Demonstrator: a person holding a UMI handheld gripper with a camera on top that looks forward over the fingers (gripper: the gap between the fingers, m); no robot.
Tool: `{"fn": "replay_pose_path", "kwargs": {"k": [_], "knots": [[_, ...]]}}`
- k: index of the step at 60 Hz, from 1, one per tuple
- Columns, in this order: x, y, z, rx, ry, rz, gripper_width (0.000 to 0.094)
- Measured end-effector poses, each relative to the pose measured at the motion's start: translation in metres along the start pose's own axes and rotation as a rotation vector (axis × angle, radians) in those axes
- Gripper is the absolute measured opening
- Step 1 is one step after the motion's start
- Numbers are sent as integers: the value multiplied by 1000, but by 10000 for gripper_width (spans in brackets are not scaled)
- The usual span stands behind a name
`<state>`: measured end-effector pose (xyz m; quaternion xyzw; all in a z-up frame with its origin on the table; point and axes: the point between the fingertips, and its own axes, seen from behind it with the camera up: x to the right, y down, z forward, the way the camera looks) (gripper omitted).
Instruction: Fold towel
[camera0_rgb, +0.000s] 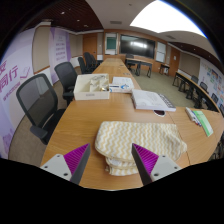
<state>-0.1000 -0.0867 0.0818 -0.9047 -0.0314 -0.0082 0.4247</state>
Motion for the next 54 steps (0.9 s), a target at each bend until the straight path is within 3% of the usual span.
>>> {"fn": "replay_pose_path", "kwargs": {"k": [12,18,21,27,31,38,54], "knots": [[-2,18,86,-89,10,-40,850],[0,31,106,-131,0,-34,733],[2,27,108,-117,-4,-55,613],[20,24,110,-110,36,-99,207],[23,25,112,-106,30,-121,95],[13,25,106,-128,-17,-146,67],[-66,-74,9,-20,-396,146,65]]}}
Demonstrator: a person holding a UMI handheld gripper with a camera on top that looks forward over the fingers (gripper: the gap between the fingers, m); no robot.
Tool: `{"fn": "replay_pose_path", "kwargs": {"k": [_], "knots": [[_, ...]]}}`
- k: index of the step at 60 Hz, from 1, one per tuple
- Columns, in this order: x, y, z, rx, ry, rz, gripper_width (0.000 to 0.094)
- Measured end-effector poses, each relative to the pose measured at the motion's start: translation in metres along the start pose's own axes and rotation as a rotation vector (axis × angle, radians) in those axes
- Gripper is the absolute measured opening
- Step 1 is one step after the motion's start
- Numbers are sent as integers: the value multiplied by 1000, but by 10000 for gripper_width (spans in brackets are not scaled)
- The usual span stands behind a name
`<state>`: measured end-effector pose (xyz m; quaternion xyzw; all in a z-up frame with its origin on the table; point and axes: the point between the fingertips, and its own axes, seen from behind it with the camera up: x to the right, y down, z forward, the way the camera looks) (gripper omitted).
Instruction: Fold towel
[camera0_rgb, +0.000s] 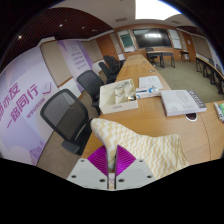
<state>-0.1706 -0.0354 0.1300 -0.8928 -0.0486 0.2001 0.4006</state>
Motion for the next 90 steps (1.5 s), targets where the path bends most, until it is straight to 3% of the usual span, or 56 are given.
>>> {"fn": "replay_pose_path", "kwargs": {"k": [8,14,19,22,30,33,61,71,90], "knots": [[41,-17,-10,26,33,81,67],[109,6,-8,-21,151,87,74],[164,23,-5,-56,243,78,159],[190,32,-8,-74,279,53,258],[230,24,-31,-73,371,-48,758],[240,21,-42,-64,378,-73,875],[140,10,-188,37,407,-175,856],[98,38,-254,83,441,-195,852],[61,94,-334,81,452,-179,852]]}}
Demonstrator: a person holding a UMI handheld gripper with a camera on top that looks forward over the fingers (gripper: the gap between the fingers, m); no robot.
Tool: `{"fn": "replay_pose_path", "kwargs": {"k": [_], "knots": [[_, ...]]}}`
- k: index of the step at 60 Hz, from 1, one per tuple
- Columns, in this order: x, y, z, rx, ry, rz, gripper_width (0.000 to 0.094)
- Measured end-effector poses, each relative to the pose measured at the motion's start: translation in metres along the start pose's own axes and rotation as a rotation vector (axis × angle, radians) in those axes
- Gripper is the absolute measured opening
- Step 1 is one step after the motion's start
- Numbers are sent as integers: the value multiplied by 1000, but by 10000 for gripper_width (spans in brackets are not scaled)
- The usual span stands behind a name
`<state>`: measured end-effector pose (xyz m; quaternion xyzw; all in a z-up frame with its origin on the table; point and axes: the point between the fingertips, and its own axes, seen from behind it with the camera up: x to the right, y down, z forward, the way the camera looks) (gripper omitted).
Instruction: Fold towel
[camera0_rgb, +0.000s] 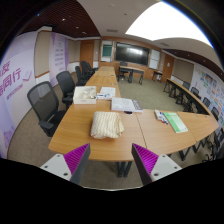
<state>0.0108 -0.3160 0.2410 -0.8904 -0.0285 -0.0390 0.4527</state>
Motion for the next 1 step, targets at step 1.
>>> {"fn": "replay_pose_path", "kwargs": {"k": [1], "knots": [[0,1,-3,3,1,1,851]]}}
